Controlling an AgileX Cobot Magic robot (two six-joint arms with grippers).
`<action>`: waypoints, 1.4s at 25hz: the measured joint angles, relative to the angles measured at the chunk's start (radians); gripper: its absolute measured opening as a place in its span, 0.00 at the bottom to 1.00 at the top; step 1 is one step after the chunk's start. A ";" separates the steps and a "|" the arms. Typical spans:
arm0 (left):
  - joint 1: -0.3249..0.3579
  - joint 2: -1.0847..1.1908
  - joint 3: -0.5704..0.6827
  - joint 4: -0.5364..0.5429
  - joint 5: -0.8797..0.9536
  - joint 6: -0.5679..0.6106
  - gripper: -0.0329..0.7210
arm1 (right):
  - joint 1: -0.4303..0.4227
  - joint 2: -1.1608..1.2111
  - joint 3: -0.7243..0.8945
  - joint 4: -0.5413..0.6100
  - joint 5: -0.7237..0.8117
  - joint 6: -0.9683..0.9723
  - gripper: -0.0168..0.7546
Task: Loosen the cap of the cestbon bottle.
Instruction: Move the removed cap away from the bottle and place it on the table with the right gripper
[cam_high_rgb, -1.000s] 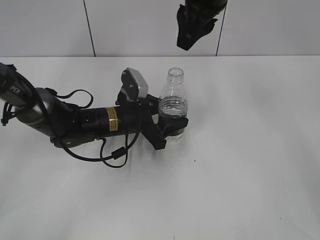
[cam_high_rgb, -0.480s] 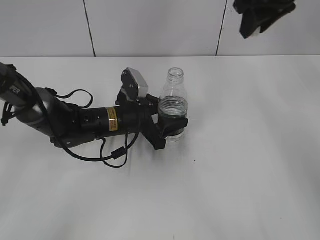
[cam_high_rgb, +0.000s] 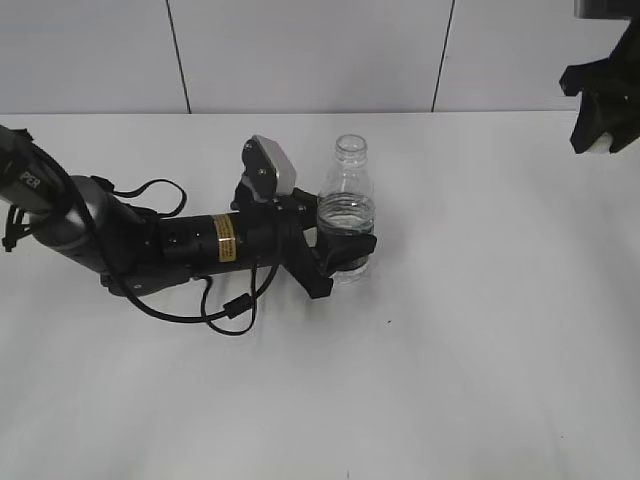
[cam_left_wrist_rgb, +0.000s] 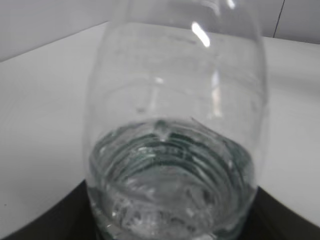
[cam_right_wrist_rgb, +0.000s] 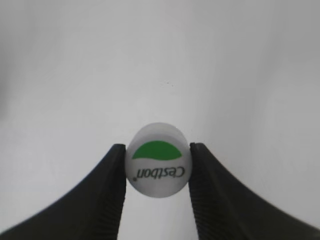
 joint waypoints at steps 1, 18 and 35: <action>0.000 0.000 0.000 -0.016 0.000 0.000 0.59 | -0.007 0.000 0.029 0.009 -0.025 0.000 0.41; 0.003 0.000 0.000 -0.176 0.028 0.005 0.59 | -0.013 0.174 0.158 0.051 -0.253 -0.057 0.41; 0.003 0.000 0.000 -0.140 0.027 0.011 0.59 | 0.042 0.224 0.159 0.128 -0.327 -0.187 0.41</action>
